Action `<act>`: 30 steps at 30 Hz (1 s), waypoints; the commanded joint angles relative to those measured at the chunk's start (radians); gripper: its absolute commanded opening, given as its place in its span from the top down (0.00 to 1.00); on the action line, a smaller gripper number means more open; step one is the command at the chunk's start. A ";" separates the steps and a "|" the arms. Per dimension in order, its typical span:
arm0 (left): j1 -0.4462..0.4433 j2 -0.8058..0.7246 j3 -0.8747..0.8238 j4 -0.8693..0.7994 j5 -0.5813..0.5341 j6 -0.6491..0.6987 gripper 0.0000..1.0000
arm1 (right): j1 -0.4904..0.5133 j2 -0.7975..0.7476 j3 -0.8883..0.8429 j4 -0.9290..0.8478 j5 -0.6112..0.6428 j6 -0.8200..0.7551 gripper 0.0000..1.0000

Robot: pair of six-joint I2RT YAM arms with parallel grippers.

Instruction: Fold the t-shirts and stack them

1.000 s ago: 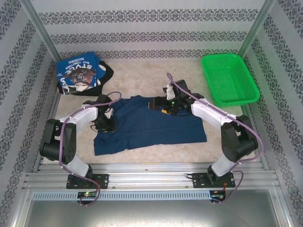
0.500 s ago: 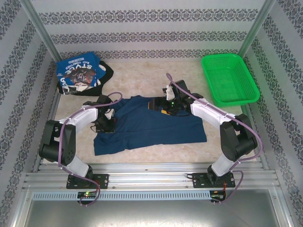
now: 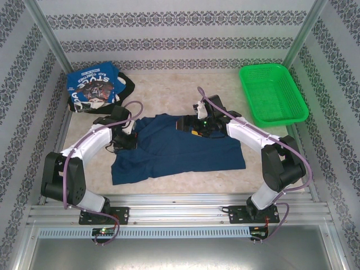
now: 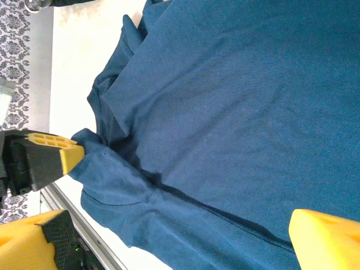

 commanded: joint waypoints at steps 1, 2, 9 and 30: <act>-0.008 -0.003 0.038 0.025 0.020 0.061 1.00 | -0.009 -0.006 -0.012 0.012 -0.011 0.000 0.02; -0.008 0.003 0.044 0.027 0.017 0.070 1.00 | -0.009 -0.006 -0.012 0.012 -0.011 0.000 0.02; -0.008 0.071 0.110 0.054 0.011 0.134 1.00 | -0.008 -0.001 -0.011 0.010 -0.012 0.003 0.02; -0.073 0.334 0.303 0.121 -0.002 0.208 0.95 | -0.003 0.035 0.007 -0.011 -0.012 0.005 0.02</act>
